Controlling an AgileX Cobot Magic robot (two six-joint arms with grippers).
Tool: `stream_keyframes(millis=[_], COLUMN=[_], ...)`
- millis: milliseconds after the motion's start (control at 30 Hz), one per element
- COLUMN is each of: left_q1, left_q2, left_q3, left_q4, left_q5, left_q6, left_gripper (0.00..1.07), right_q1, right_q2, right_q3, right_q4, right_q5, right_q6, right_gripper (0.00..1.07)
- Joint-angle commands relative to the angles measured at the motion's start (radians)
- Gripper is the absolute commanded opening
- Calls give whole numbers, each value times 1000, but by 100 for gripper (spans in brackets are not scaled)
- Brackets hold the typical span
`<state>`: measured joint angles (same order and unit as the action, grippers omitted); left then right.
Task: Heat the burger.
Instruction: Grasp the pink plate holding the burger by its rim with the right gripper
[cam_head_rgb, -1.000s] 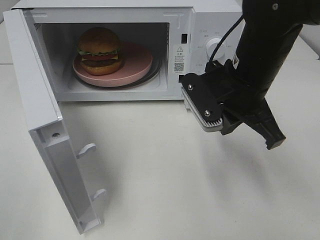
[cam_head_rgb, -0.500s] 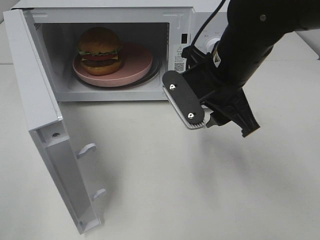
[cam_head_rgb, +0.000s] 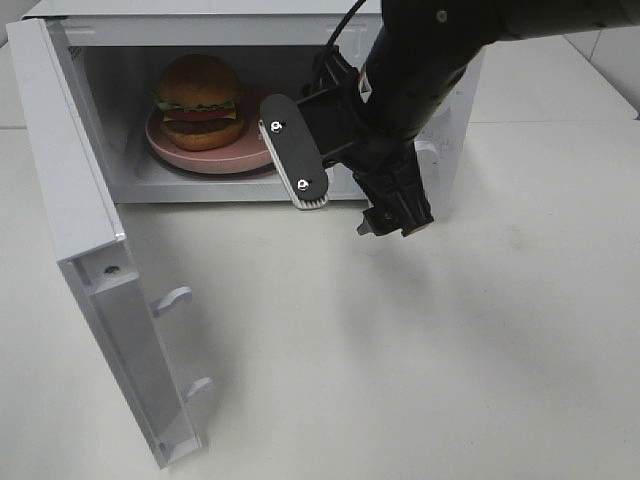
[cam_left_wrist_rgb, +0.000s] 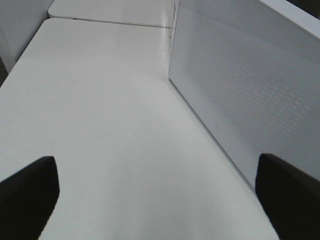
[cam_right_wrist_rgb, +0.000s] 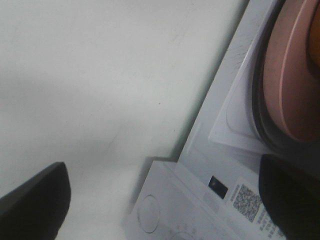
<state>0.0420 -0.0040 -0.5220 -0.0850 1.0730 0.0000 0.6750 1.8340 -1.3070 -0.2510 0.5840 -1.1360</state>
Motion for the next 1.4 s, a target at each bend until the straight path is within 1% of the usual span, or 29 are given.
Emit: stream_keyframes(millis=[33, 67, 100, 133, 200, 233, 267, 433, 567, 633, 667, 733, 833, 867, 933, 967, 1133, 1200, 1400], left_q1=[1, 1, 1, 1, 1, 1, 1, 1, 1, 1, 1, 1, 1, 1, 1, 1, 1, 1, 1], left_q2=[-18, -18, -18, -18, -18, -18, -18, -18, -18, -18, -18, -18, -18, -18, -18, -18, -18, -18, -18], left_q3=[3, 3, 3, 3, 3, 3, 3, 3, 3, 3, 3, 3, 3, 3, 3, 3, 3, 3, 3], left_q4=[0, 0, 0, 0, 0, 0, 0, 0, 0, 0, 0, 0, 0, 0, 0, 0, 0, 0, 0], left_q5=[0, 0, 0, 0, 0, 0, 0, 0, 0, 0, 0, 0, 0, 0, 0, 0, 0, 0, 0], left_q6=[0, 0, 0, 0, 0, 0, 0, 0, 0, 0, 0, 0, 0, 0, 0, 0, 0, 0, 0], left_gripper=[100, 100, 100, 100, 100, 100, 100, 100, 100, 100, 100, 100, 100, 100, 100, 100, 100, 100, 100], right_q1=[4, 4, 4, 4, 4, 4, 4, 4, 4, 4, 4, 4, 4, 4, 4, 4, 4, 4, 4], right_q2=[41, 67, 67, 96, 110, 135, 135, 209, 251, 289, 289, 338, 350, 373, 382, 407, 443, 481, 518], right_q3=[-50, -84, -84, -118, -131, -162, -162, -248, -285, -325, -325, -377, -390, -417, -429, -456, -491, -525, -562], right_q4=[-5, -5, -5, -5, -5, -5, -5, -7, -6, -5, -5, -3, -1, -1, -1, -1, -1, 6, 6], right_q5=[-23, -24, -24, -28, -29, -37, -37, -44, -44, -50, -50, -50, -51, -50, -48, -46, -45, -43, -42], right_q6=[17, 22, 22, 34, 40, 57, 57, 62, 62, 62, 62, 62, 62, 69, 74, 92, 98, 99, 114], right_gripper=[99, 98, 98, 98, 98, 97, 97, 96, 96, 95, 95, 95, 94, 94, 94, 93, 93, 93, 92])
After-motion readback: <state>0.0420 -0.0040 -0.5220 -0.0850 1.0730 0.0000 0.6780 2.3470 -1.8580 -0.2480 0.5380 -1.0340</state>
